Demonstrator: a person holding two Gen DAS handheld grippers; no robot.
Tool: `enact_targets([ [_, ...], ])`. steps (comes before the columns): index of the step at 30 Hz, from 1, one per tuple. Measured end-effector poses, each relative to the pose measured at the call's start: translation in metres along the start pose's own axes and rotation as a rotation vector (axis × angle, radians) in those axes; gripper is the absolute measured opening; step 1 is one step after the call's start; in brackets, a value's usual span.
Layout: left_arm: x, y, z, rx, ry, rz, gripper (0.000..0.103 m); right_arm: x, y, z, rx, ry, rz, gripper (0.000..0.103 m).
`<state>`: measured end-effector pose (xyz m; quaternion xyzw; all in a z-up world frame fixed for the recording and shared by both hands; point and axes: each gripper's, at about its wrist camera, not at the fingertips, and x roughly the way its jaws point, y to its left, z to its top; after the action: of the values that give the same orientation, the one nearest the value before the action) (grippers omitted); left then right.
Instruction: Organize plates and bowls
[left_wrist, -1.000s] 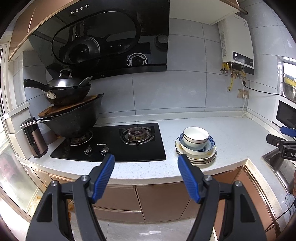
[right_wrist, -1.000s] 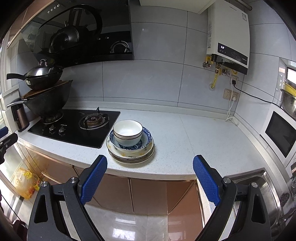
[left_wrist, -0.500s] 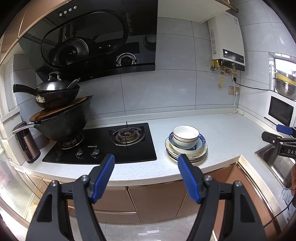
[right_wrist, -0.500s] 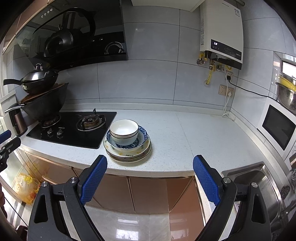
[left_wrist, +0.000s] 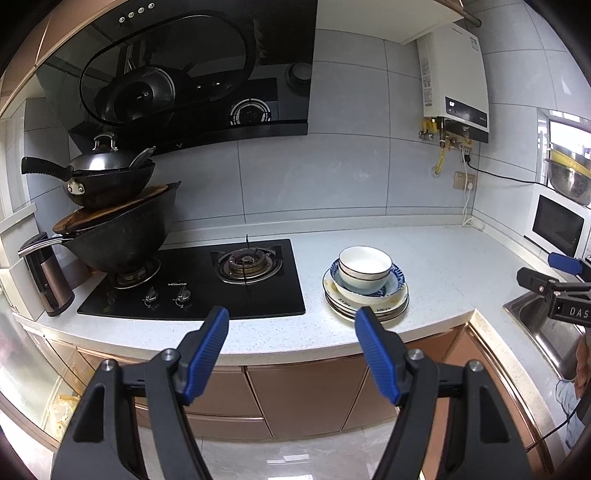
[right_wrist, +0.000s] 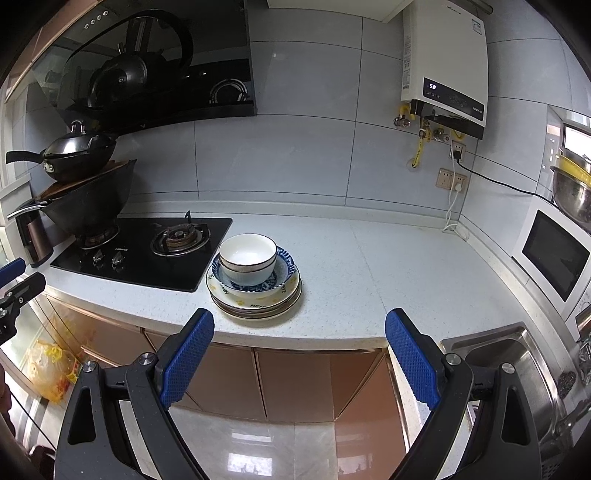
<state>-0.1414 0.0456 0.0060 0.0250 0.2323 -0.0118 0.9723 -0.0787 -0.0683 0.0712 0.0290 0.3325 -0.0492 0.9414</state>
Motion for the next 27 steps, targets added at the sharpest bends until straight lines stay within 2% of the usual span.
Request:
enact_targets([
  [10,-0.003,-0.003,-0.002,0.005,-0.008,0.018,0.07,-0.005,-0.002,0.0,0.005,-0.004,-0.002,0.092],
  [21,-0.002,0.004,-0.001,0.006,0.025,0.02,0.07,-0.006,-0.006,0.0,0.021,0.002,-0.006,0.092],
  [27,-0.001,0.014,0.01,0.071,-0.013,0.053,0.07,-0.002,-0.01,-0.001,0.019,-0.002,-0.022,0.092],
])
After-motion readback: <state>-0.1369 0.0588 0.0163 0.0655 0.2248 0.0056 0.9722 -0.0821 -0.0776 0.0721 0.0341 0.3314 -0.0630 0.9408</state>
